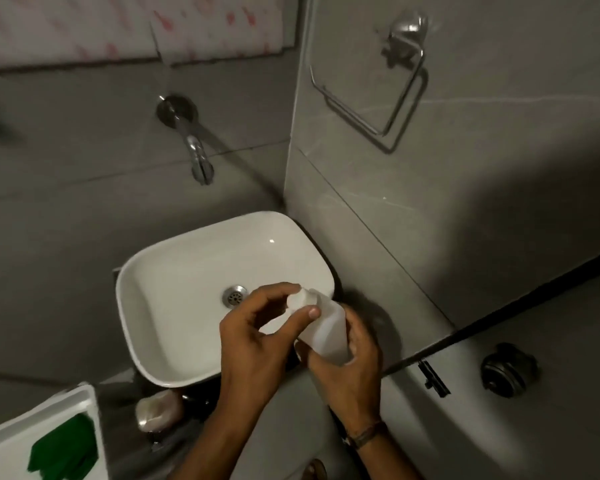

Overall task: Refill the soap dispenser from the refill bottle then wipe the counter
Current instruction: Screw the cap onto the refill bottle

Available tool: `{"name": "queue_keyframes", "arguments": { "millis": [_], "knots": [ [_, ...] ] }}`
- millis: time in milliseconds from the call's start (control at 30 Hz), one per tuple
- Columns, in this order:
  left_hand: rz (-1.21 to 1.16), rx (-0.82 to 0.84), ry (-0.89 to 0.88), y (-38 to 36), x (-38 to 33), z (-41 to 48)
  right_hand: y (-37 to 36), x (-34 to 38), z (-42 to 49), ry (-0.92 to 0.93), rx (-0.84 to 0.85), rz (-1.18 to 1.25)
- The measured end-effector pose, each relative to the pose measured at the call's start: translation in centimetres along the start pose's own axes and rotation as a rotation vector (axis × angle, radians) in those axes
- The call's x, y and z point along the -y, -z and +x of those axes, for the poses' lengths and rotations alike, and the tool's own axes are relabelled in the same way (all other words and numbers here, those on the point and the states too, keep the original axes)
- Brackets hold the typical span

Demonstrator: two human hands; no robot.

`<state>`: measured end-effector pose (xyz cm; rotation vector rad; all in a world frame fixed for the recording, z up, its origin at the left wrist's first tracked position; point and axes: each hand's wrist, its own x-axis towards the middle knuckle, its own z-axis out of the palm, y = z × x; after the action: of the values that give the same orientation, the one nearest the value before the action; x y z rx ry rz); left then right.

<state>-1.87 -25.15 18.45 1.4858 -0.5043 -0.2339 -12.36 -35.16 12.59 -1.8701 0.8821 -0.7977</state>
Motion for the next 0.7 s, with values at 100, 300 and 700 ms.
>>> {"name": "queue_keyframes", "arguments": {
  "millis": [100,300,700],
  "knots": [
    [0.068,0.016,-0.080,3.9,-4.0,0.4,-1.1,5.6,-1.5,0.129,0.011,0.028],
    [0.205,0.076,-0.125,12.3,-9.2,1.1,-4.7,12.8,-4.4,0.252,0.081,0.103],
    [0.098,-0.038,-0.221,24.3,-11.5,1.4,-9.7,19.3,-7.9,0.279,0.293,0.329]
  ]
}}
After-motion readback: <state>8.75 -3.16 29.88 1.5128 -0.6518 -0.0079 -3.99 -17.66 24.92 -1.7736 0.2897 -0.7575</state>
